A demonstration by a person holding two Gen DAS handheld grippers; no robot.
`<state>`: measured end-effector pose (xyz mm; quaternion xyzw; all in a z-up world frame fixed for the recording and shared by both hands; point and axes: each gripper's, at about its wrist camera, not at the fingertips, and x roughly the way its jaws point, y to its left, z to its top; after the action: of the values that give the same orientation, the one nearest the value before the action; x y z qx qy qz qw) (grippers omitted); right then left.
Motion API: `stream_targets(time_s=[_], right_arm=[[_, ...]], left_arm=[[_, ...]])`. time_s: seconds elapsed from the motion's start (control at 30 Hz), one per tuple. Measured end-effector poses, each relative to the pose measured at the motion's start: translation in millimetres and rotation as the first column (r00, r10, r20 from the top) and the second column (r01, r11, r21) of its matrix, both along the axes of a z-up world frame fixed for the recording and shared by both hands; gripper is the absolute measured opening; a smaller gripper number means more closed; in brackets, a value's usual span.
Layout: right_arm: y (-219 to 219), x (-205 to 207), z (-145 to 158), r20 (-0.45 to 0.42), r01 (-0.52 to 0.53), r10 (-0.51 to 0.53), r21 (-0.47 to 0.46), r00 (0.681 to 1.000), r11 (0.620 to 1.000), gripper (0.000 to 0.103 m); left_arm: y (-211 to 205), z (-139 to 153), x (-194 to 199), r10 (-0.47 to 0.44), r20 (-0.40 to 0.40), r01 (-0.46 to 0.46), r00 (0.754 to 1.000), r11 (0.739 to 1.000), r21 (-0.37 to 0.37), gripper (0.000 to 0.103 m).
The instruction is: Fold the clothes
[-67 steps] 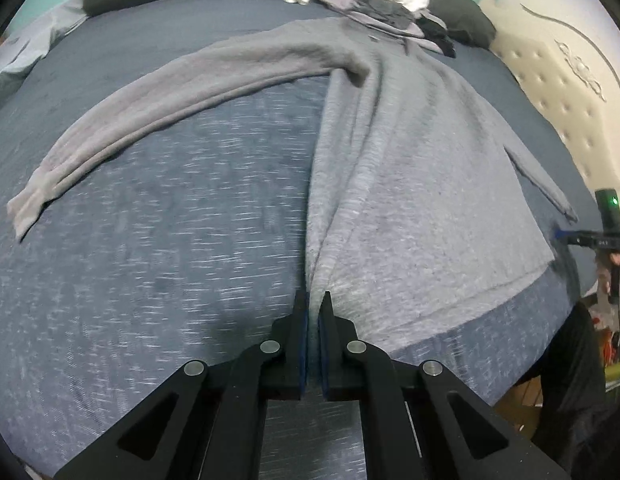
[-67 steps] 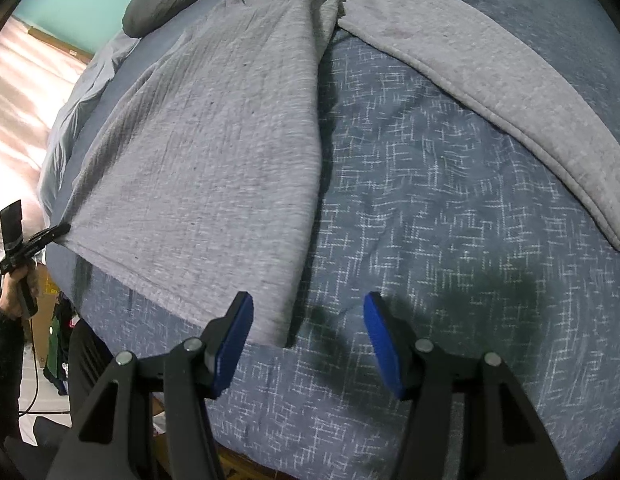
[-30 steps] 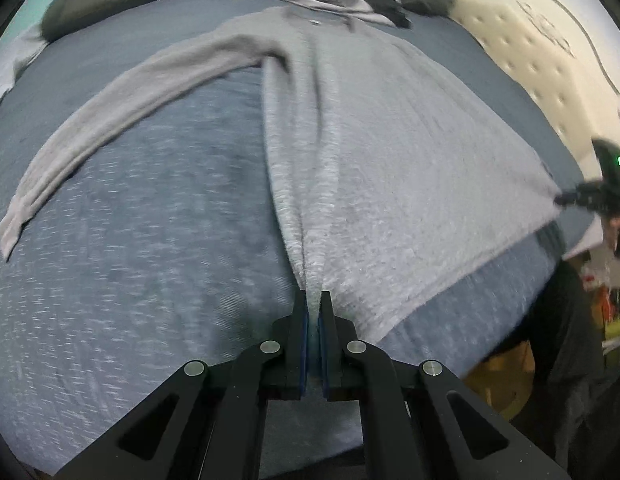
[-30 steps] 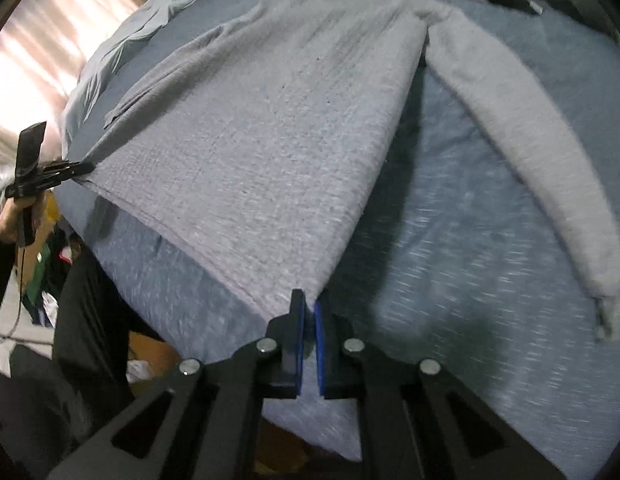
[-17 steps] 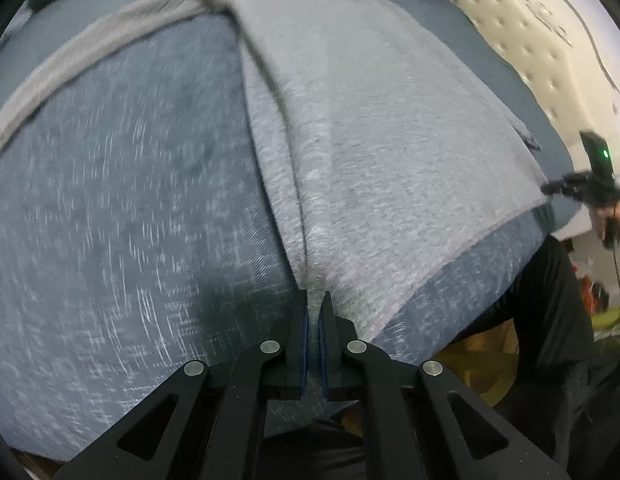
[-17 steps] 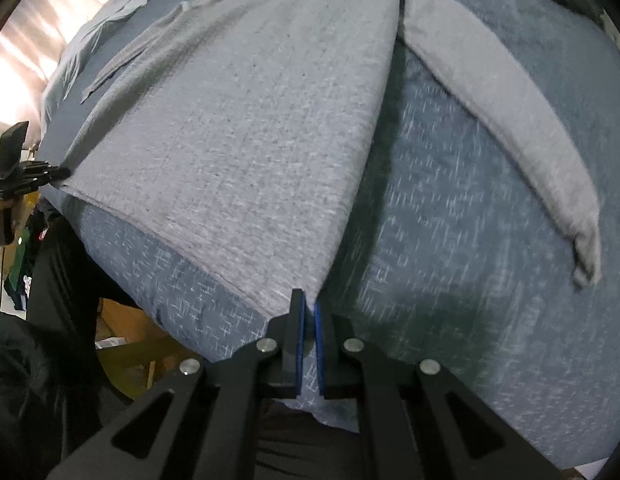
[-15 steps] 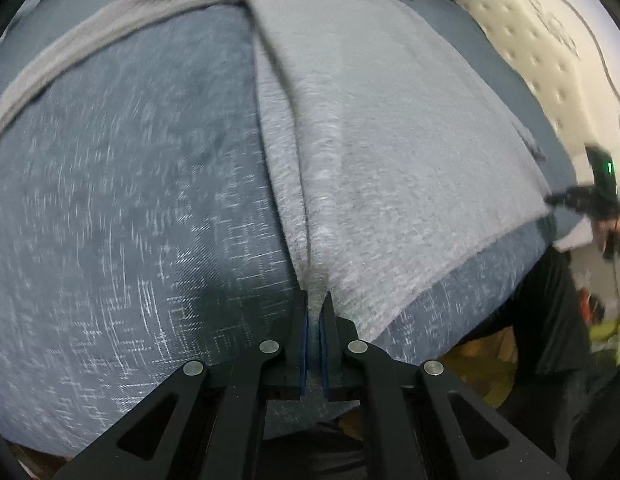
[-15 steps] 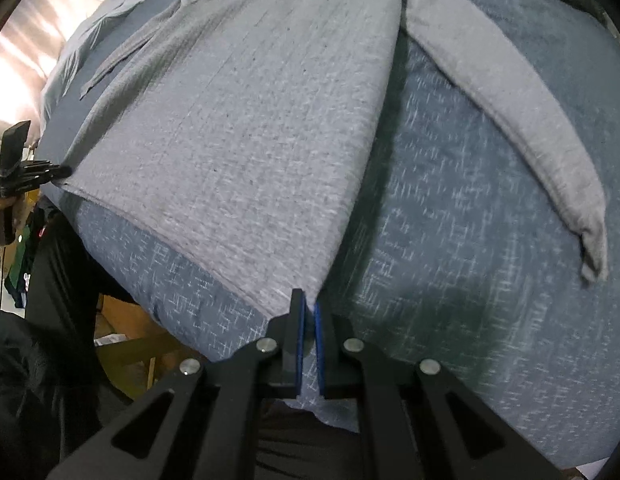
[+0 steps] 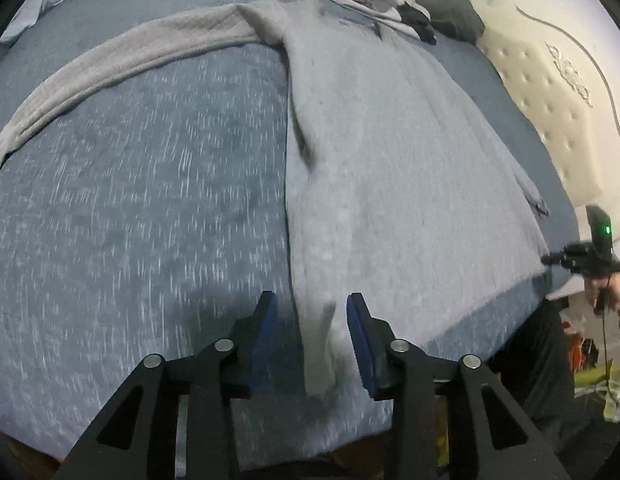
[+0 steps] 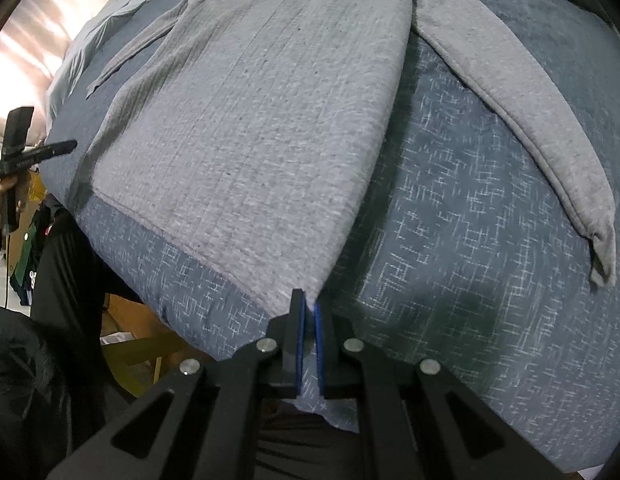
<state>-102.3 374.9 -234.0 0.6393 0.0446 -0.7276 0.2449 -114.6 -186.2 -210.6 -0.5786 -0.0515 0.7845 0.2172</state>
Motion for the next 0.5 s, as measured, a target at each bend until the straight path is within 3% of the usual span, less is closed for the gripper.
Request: stream_targets(time_s=[0.23, 0.3, 0.33, 0.5], right_arm=[[-3.1, 0.2, -3.7, 0.005, 0.003, -0.003, 0.002, 1.0, 1.0, 0.004], [-2.7, 0.2, -3.8, 0.005, 0.005, -0.005, 0.0, 1.0, 1.0, 0.004], [-2.0, 0.1, -3.6, 0.005, 0.007, -0.007, -0.002, 1.0, 1.0, 0.004], [-0.2, -1.0, -4.9, 0.01, 0.009, -0.009, -0.001, 1.0, 1.0, 0.004]], left_arm=[[21.2, -30.7, -39.8, 0.015, 0.03, -0.015, 0.999, 1.0, -0.017, 0.038], [27.0, -38.0, -42.9, -0.004, 0.042, 0.005, 0.999, 1.0, -0.022, 0.026], [28.6, -41.2, -43.8, -0.013, 0.048, 0.014, 0.999, 1.0, -0.027, 0.006], [13.5, -37.9, -40.2, 0.015, 0.031, -0.016, 0.999, 1.0, 0.009, 0.003]])
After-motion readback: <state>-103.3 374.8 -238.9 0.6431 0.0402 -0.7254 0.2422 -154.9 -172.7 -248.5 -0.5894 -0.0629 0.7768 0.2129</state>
